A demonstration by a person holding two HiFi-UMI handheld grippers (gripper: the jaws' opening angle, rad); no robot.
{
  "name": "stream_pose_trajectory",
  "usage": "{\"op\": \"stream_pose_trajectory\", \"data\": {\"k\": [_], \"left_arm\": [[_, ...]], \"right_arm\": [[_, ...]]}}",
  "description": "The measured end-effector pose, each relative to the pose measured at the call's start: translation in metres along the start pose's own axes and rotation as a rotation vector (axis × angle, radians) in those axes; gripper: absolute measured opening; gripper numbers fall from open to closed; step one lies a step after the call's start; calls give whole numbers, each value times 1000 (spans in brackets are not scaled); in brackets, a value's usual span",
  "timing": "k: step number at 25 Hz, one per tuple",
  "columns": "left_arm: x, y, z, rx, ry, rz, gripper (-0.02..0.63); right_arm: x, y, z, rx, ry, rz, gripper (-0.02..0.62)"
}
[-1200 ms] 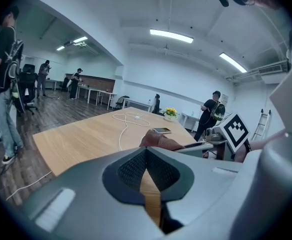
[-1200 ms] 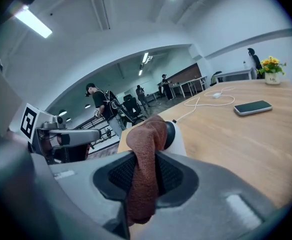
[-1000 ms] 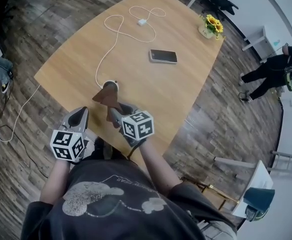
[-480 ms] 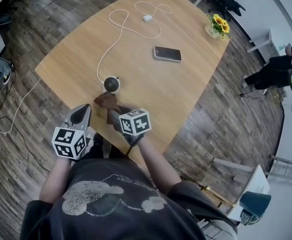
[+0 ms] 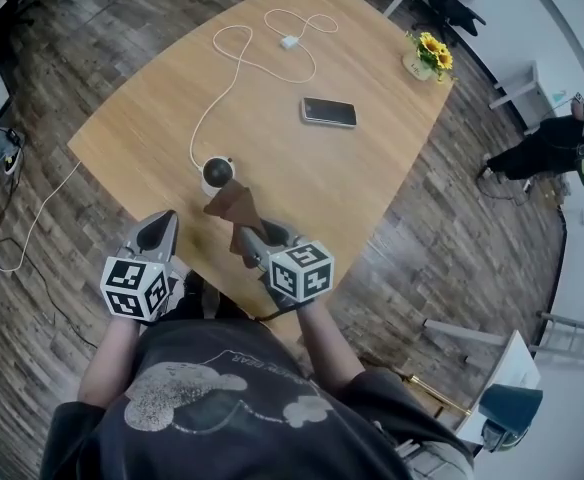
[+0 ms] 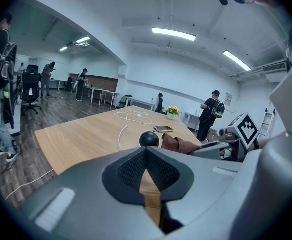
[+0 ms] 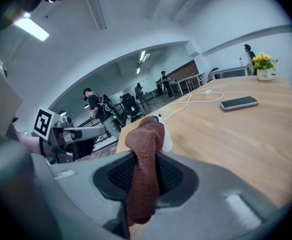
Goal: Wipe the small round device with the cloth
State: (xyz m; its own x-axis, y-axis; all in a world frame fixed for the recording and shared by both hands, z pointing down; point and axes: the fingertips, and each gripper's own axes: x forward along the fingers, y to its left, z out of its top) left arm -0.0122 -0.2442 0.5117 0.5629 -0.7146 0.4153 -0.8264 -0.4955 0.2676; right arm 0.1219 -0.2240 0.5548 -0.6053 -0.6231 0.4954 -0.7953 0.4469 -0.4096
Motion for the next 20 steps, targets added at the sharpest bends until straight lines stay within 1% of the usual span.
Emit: {"op": "stream_pose_trajectory", "data": {"k": [3,6,8,10,15,18,20], "left_arm": [[1,-2,3,6,-4,-7,18],[2,-6,4,16,-3,-14,18],[0,-6,4,20,-4,-14,18],[-2,-3,4,21,-3,-9,18],[-7,0,4,14,-2,-2,18],[-8,-1,4,12,-4,0,18],[-9,-4,4,12,-6,0,18]], "right_arm": [[-8,-14,18,-1,-59,-36,80],[-2,-26,30,-8,-63,-56,80],[7,-29,31,-20,-39,-53,80],[16,-32,26,-10,-9,-49,80],[30,-45,11,31,49,-105,80],[38,-49,2,44,85,-107,80],[43,-51,-7,33,122,-111,80]]}}
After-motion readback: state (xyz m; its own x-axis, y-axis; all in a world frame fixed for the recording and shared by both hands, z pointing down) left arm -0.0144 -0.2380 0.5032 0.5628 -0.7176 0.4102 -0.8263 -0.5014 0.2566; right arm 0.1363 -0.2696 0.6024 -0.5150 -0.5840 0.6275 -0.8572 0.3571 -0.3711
